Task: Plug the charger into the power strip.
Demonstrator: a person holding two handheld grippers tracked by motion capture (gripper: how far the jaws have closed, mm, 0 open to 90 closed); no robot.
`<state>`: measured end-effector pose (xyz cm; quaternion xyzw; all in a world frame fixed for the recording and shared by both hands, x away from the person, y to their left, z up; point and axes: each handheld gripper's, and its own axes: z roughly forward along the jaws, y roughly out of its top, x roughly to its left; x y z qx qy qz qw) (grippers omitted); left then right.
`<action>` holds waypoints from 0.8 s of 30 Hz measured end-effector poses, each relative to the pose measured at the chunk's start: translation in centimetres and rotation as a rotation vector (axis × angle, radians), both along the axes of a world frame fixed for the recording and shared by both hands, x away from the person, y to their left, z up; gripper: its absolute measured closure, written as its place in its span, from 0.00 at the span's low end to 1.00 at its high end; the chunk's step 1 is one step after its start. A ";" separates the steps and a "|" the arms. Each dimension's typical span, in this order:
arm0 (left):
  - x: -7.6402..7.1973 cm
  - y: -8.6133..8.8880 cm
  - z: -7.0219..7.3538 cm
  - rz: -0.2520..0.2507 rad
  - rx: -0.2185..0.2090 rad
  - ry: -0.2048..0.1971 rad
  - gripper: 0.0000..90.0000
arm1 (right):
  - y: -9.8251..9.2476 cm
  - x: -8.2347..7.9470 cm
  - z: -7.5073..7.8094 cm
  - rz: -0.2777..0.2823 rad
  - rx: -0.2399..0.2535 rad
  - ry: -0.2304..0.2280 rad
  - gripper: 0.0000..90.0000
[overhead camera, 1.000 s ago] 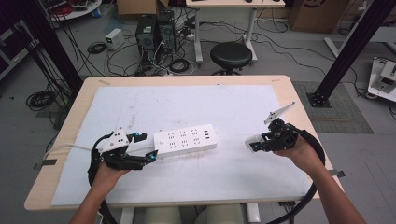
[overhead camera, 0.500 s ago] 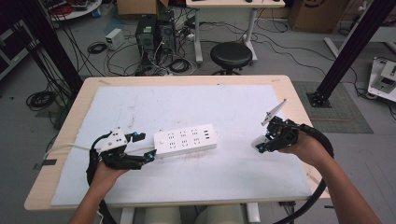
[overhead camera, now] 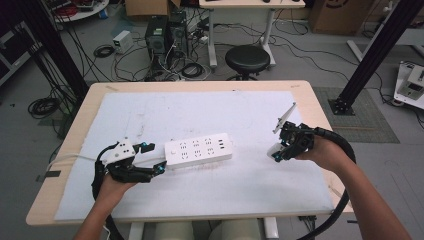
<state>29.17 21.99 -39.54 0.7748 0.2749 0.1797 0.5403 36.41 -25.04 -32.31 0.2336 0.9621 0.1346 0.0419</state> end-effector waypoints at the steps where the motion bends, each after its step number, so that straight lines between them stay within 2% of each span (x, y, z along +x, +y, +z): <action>1: 0.0 0.0 0.0 -0.001 -0.001 0.001 0.27 | 0.2 0.1 0.1 0.006 -0.001 -0.002 0.70; 10: -0.2 0.3 -0.1 0.003 -0.007 0.000 0.27 | 2.2 0.7 0.6 0.039 -0.022 -0.001 0.70; 13: -0.3 0.5 -0.2 0.007 -0.011 0.002 0.27 | 3.3 1.2 0.9 0.061 -0.036 -0.005 0.70; 18: -0.4 0.8 -0.2 0.013 -0.010 0.002 0.27 | 5.0 2.0 1.7 0.105 -0.033 -0.012 0.70; 24: -0.6 1.1 -0.3 0.018 -0.016 0.001 0.27 | 6.7 2.4 2.1 0.133 -0.045 -0.004 0.70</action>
